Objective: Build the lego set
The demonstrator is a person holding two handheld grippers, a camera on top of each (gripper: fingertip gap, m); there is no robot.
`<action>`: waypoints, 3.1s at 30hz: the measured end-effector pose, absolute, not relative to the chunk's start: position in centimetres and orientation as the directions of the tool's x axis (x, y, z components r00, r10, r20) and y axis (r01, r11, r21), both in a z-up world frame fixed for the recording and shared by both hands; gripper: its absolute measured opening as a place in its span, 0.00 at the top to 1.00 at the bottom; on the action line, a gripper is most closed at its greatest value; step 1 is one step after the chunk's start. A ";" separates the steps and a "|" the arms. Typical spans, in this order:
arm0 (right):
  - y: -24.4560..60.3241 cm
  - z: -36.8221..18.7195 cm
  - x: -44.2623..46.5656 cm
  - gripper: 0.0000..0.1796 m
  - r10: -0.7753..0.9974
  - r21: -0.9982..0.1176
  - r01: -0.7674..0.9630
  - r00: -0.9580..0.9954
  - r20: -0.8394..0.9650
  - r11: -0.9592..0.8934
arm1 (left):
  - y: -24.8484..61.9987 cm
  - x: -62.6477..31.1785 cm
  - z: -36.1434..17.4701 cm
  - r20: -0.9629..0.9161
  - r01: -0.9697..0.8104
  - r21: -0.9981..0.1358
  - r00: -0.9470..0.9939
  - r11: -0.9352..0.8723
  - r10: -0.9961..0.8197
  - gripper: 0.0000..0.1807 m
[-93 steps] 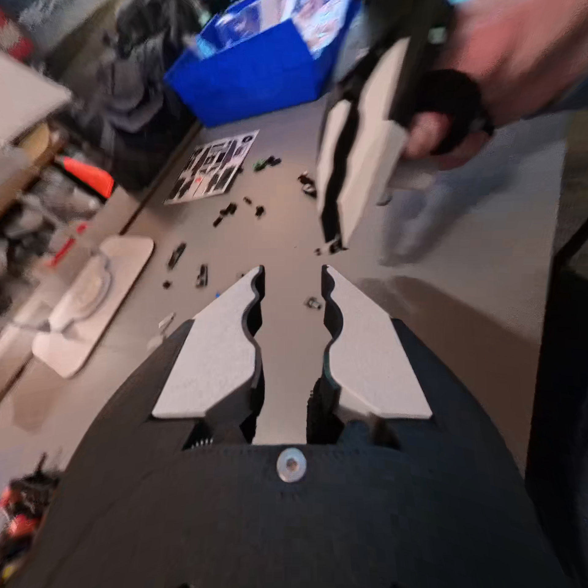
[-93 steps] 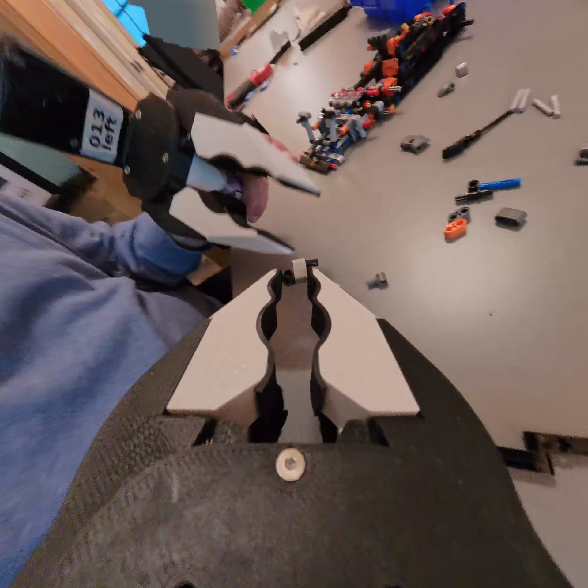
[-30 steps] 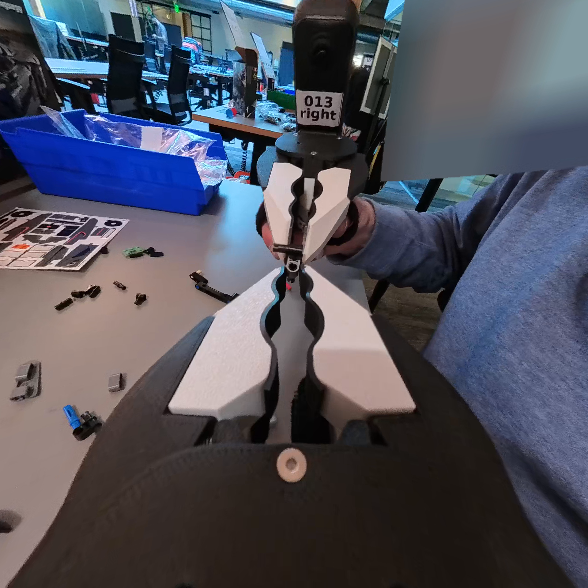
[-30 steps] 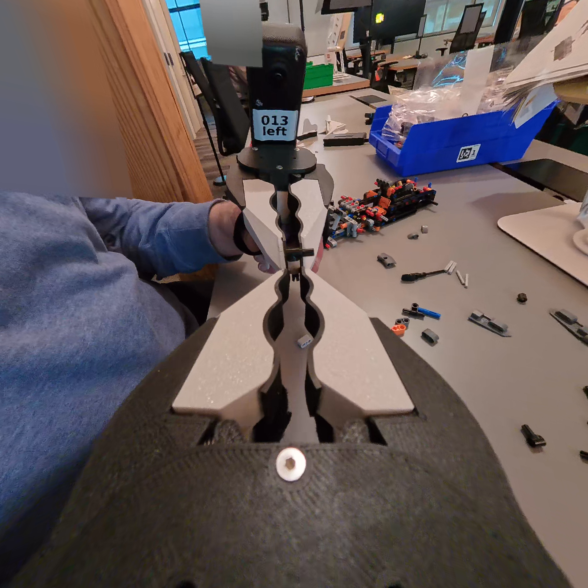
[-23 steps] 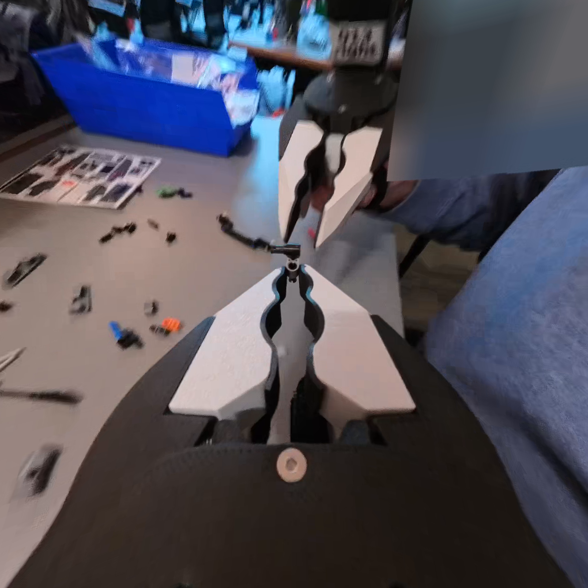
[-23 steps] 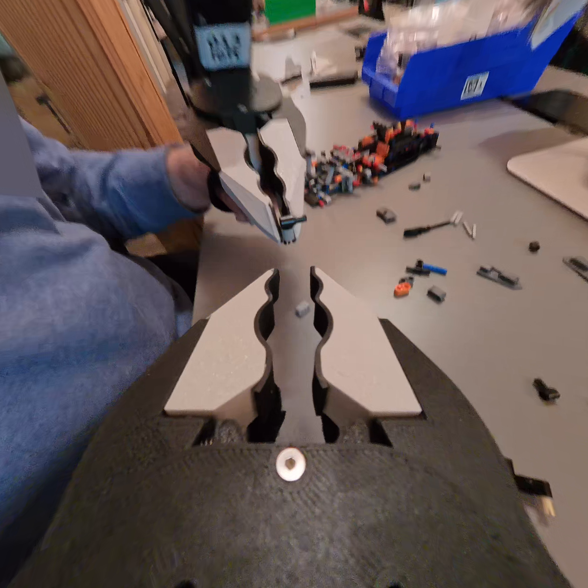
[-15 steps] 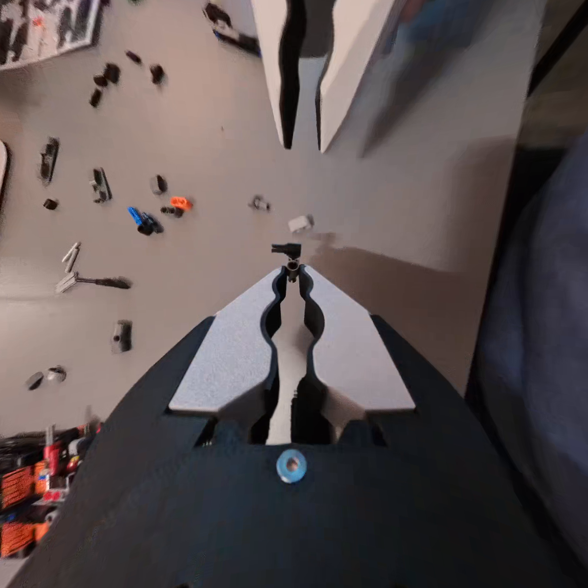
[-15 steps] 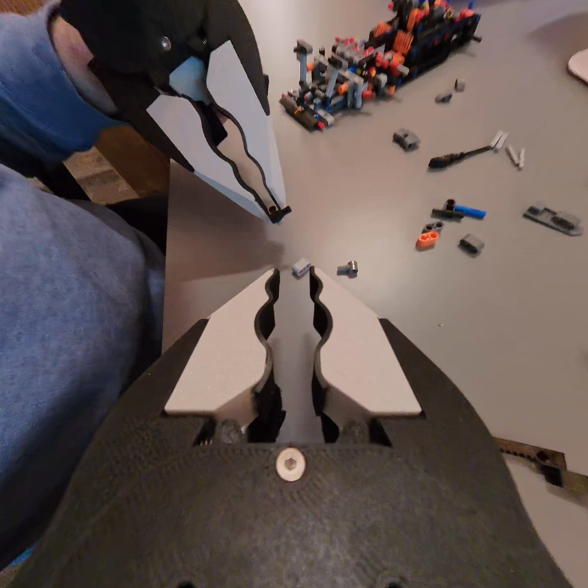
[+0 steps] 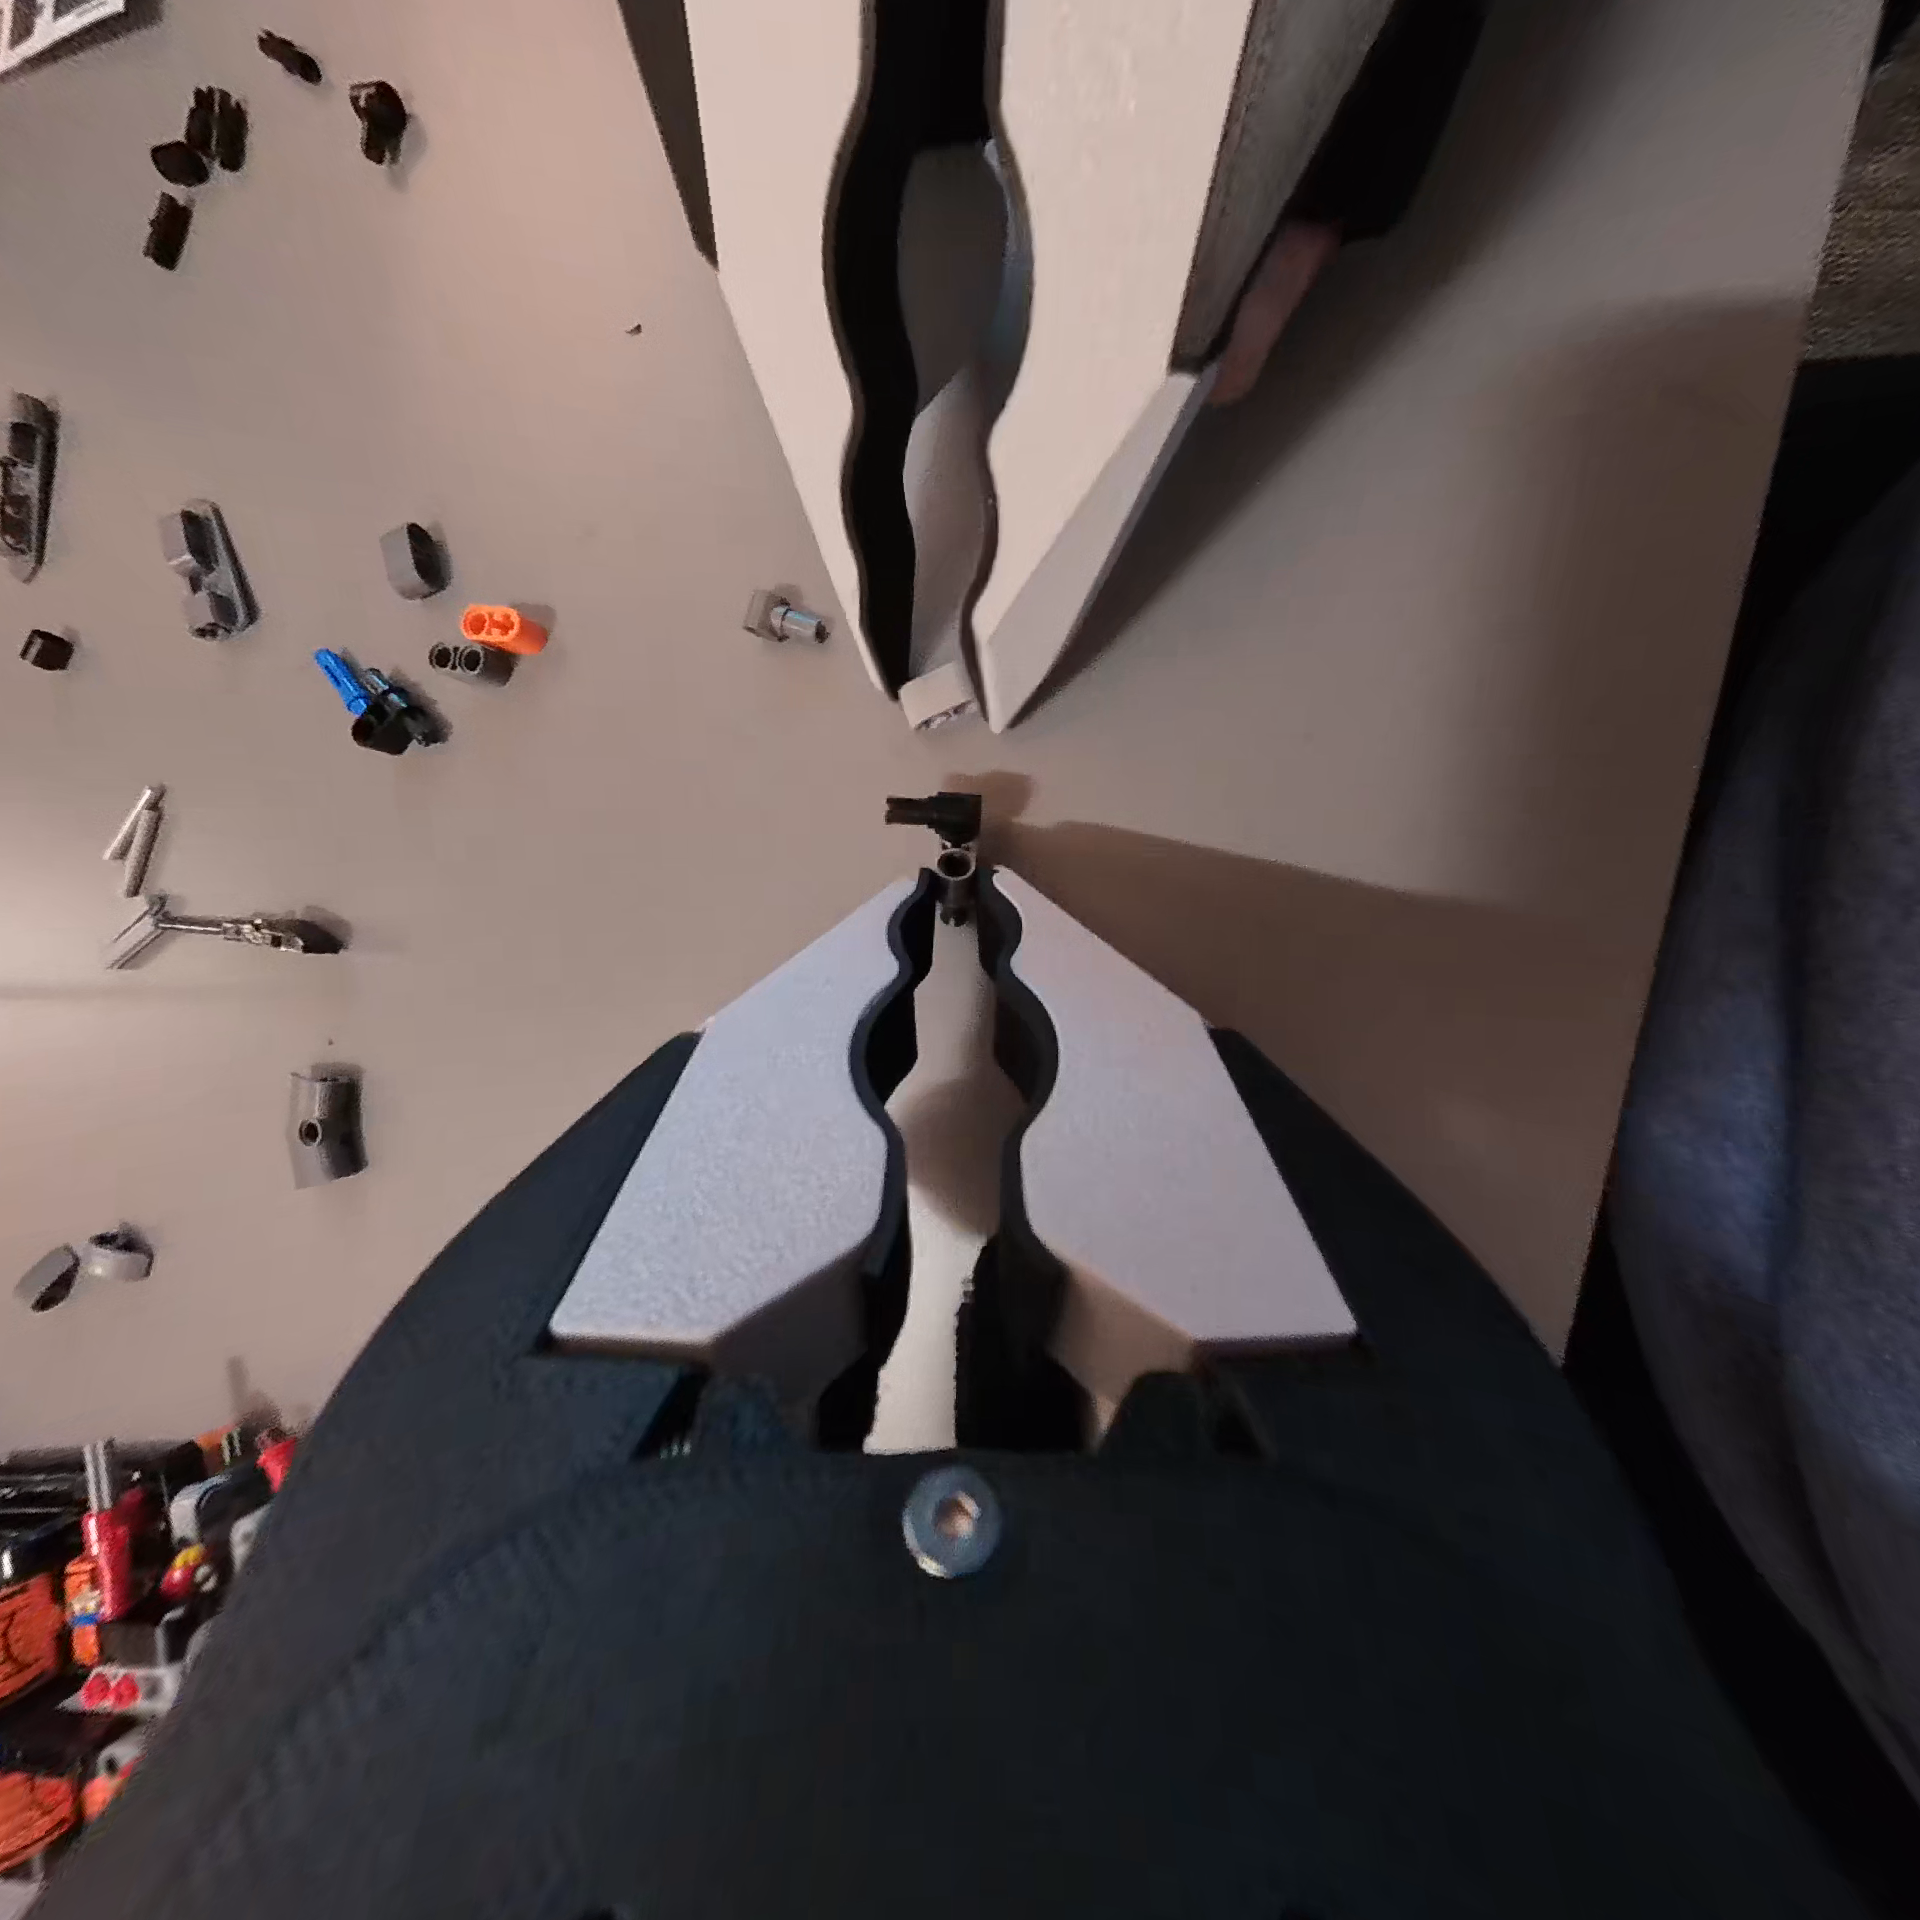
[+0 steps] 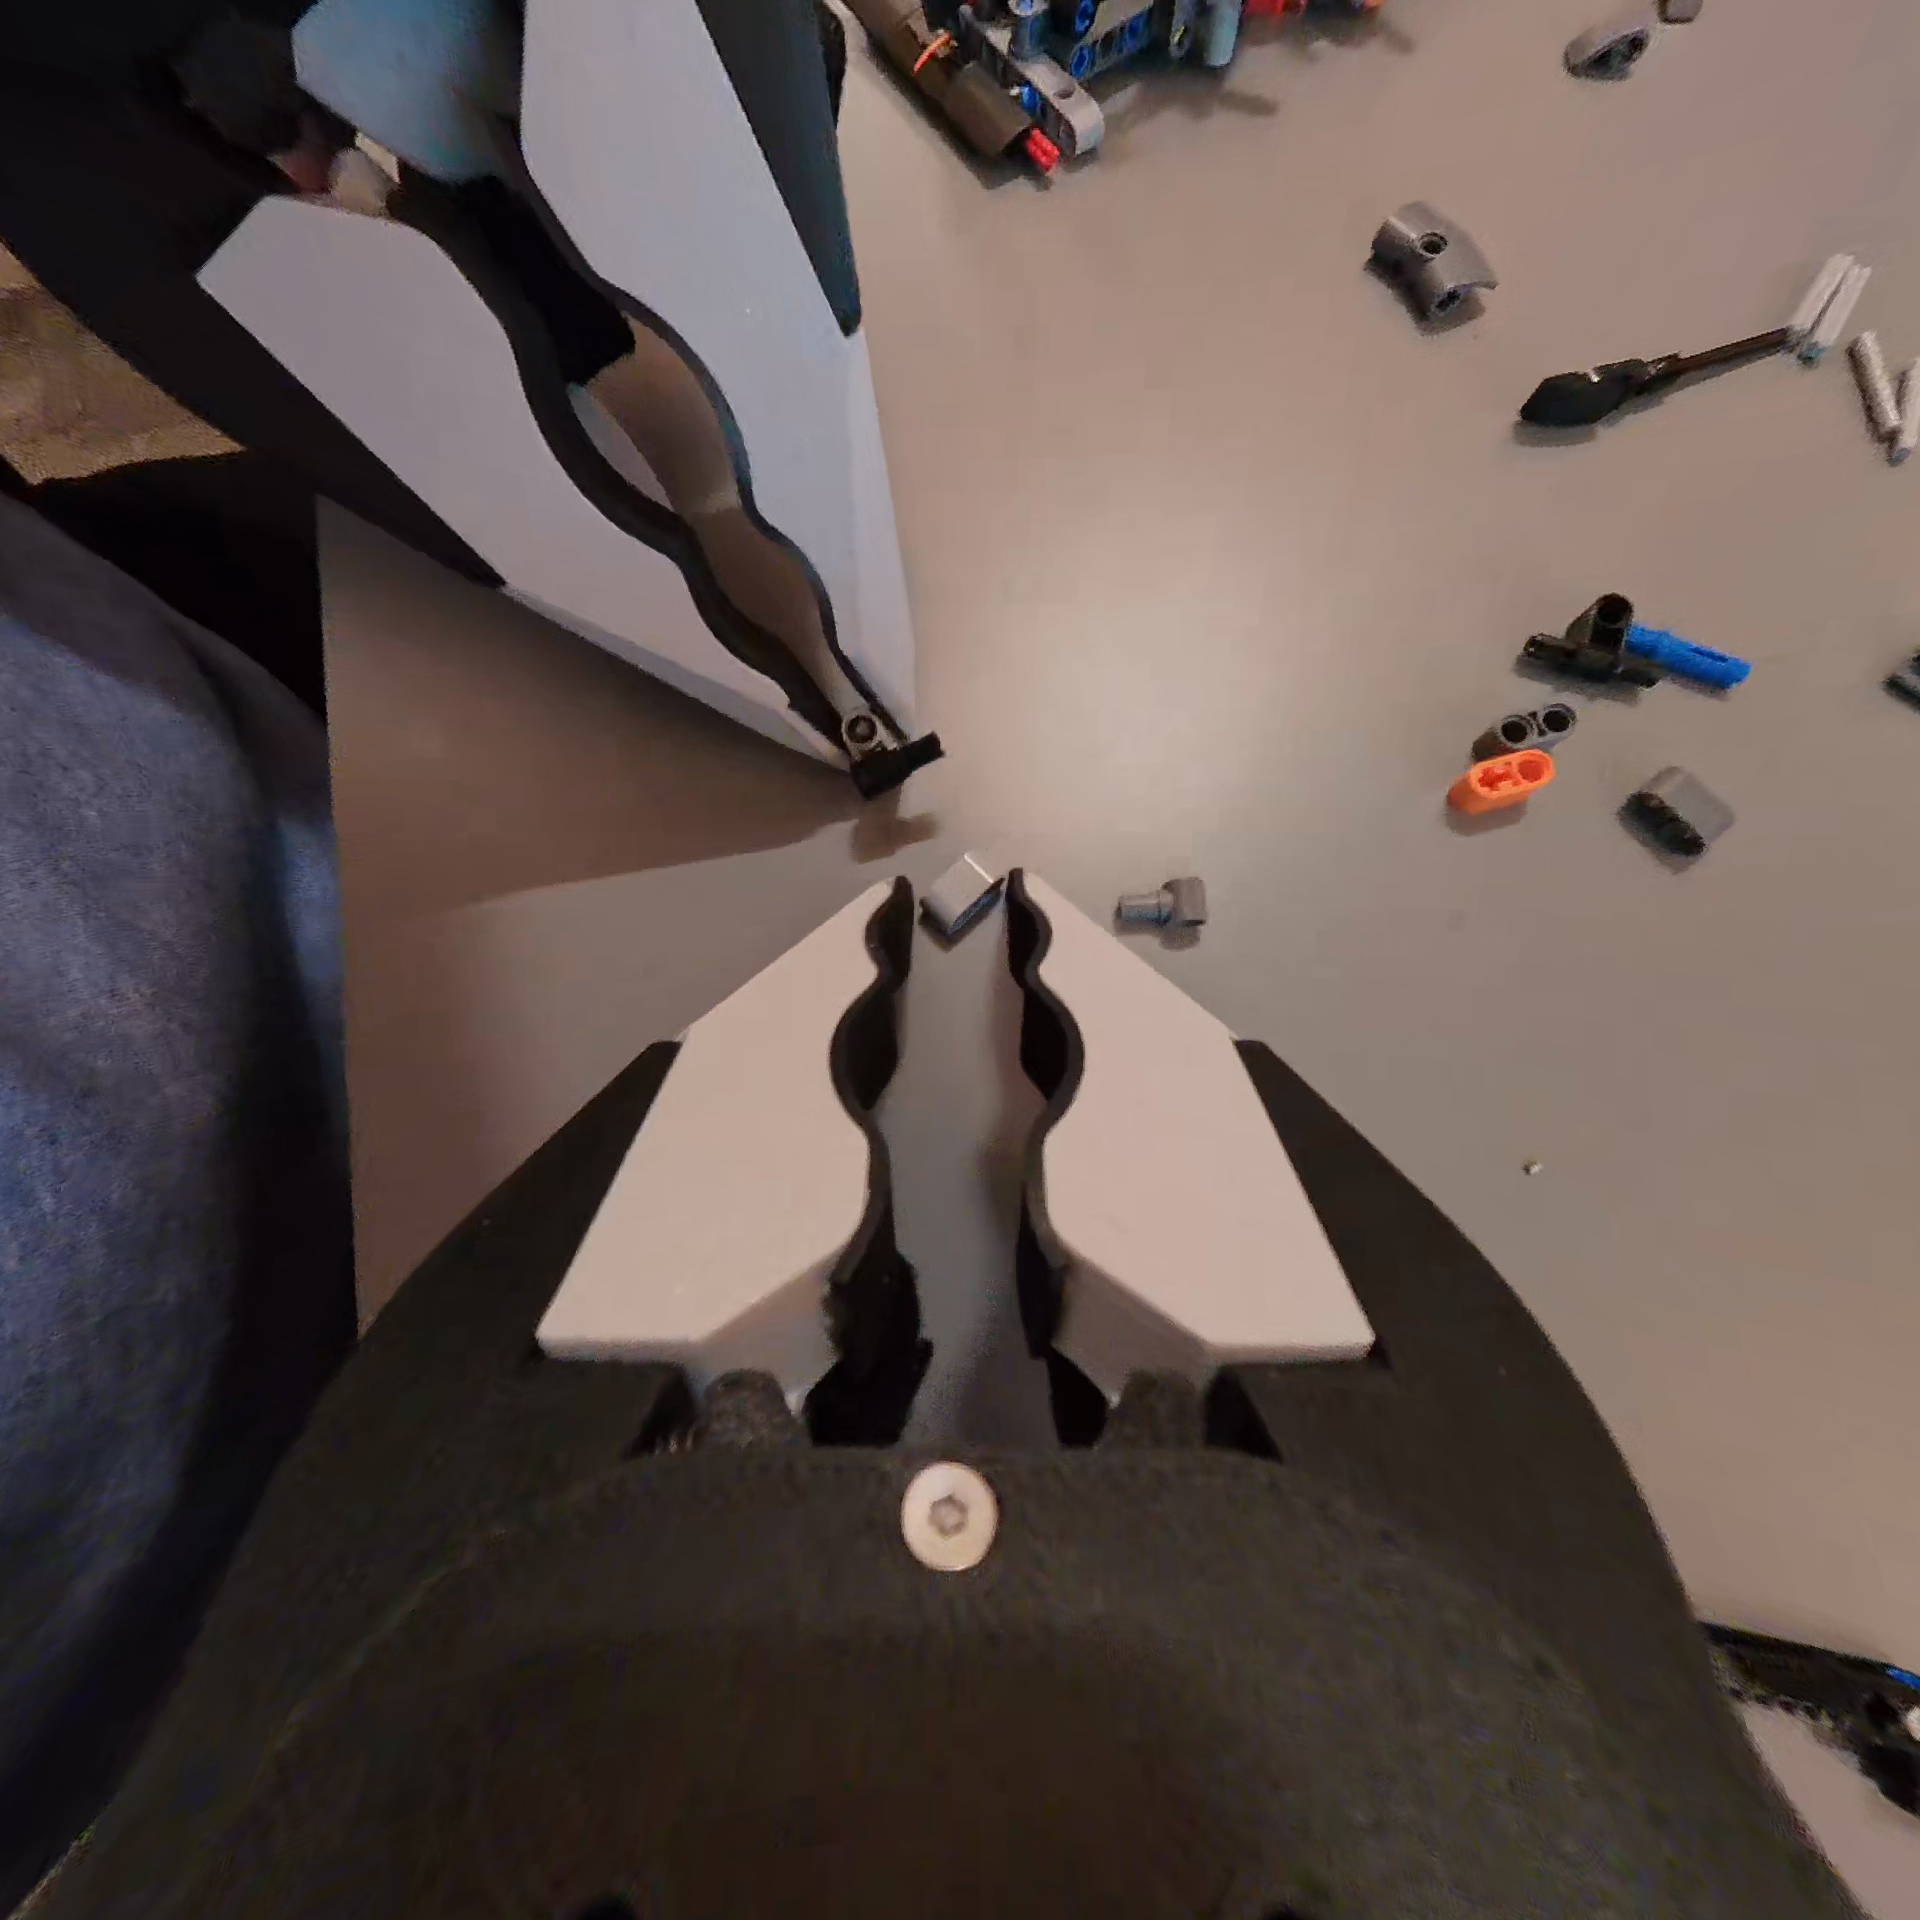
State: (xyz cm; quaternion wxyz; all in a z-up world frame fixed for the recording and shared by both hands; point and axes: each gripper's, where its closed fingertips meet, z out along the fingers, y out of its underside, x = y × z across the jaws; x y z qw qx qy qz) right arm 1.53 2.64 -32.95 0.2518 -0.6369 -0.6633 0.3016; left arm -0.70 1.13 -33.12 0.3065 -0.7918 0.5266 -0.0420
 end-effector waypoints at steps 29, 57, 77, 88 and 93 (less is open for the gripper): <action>5.3 -22.8 2.5 0.84 0.942 -0.882 0.415 0.139 0.305 0.224 | 5.8 2.9 -22.6 0.617 0.196 -0.777 0.425 -0.598 -0.662 0.97; 6.4 -20.1 3.7 0.93 0.784 -0.747 0.457 0.157 0.601 0.482 | 6.6 3.3 -18.7 0.776 0.503 -0.589 0.135 -0.632 -0.616 0.91; 6.1 -19.5 4.1 0.93 0.403 -0.289 0.542 -0.102 0.909 0.789 | 5.8 5.2 -18.3 0.753 0.295 -0.651 0.130 -0.699 -0.646 0.93; 7.8 -18.6 4.0 0.84 0.669 -0.582 0.521 0.028 0.743 0.624 | 7.2 3.9 -16.6 0.592 0.314 -0.803 0.320 -0.507 -0.740 0.95; 8.7 -18.2 4.2 0.84 0.935 -0.866 0.423 0.108 0.338 0.265 | 8.2 2.8 -15.2 0.255 0.128 -0.966 0.592 -0.223 -0.764 0.95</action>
